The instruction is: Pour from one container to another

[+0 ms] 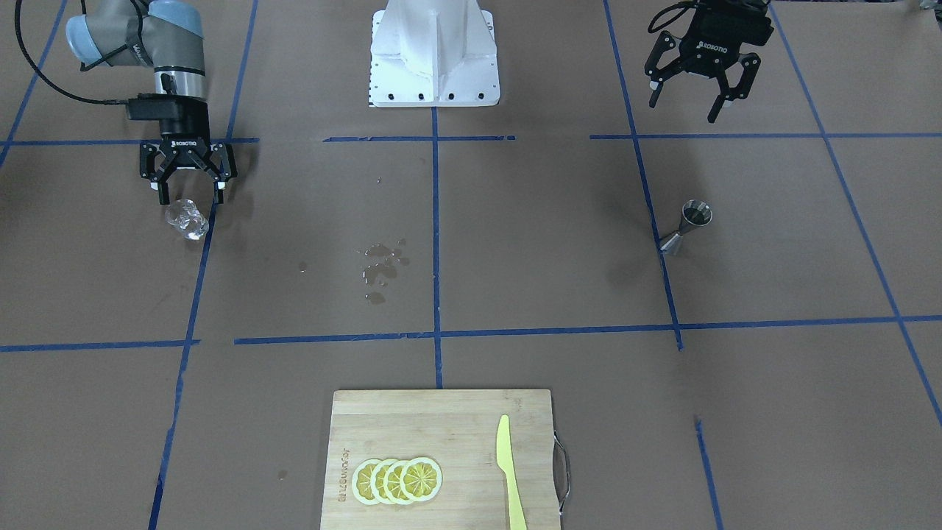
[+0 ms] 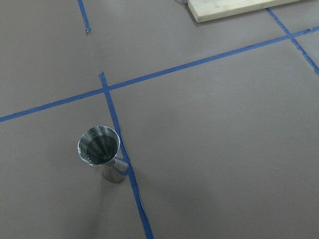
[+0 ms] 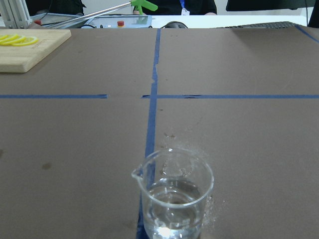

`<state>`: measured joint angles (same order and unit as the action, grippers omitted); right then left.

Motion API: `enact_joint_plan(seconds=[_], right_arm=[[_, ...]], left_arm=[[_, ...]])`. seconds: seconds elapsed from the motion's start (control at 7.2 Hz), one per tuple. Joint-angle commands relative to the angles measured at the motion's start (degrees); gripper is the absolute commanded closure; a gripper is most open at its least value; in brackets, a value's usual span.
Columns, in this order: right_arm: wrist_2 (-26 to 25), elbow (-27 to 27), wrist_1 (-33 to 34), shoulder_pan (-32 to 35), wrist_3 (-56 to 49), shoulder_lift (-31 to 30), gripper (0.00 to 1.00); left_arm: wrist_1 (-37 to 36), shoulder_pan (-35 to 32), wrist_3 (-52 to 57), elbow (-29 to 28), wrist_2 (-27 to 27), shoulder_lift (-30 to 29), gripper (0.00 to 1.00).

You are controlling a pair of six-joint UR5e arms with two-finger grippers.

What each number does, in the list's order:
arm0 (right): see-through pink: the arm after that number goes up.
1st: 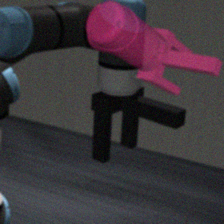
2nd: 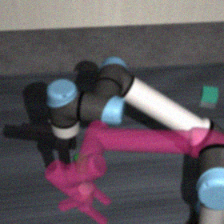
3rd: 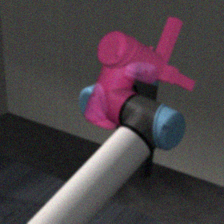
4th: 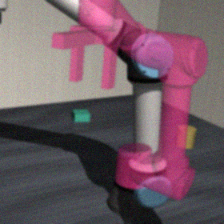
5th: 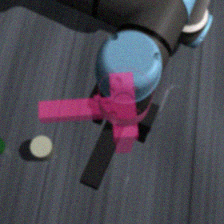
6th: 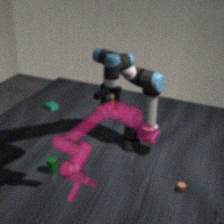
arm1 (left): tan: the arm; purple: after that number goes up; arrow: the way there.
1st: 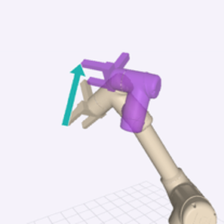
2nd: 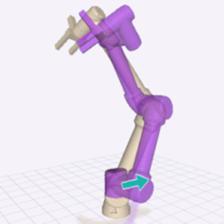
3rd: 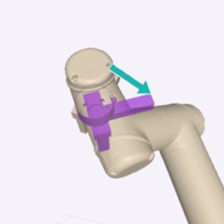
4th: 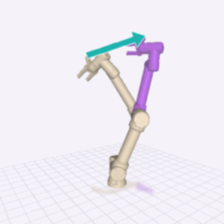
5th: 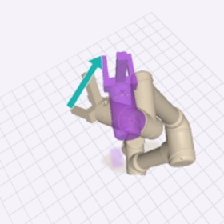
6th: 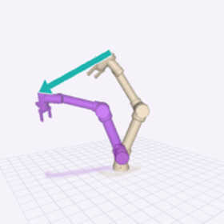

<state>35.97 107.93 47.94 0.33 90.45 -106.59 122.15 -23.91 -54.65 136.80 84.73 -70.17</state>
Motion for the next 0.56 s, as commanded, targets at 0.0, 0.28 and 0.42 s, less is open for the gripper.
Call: enact_joint_plan(seconds=[0.0, 0.28, 0.42], right_arm=[[4.36, 9.03, 0.05, -3.57, 0.25, -7.13, 0.00], [9.87, 12.62, 0.31, -5.16, 0.34, -8.01, 0.00], [13.04, 16.13, 0.92, -5.08, 0.34, -10.11, 0.00]], left_arm=[[-0.24, -1.05, 1.99, -0.12, 2.27, -0.84, 0.00], [-3.47, -10.23, 10.39, -0.39, 10.42, -3.37, 0.00], [-6.80, -13.41, 13.92, -0.65, 13.41, -5.57, 0.00]])
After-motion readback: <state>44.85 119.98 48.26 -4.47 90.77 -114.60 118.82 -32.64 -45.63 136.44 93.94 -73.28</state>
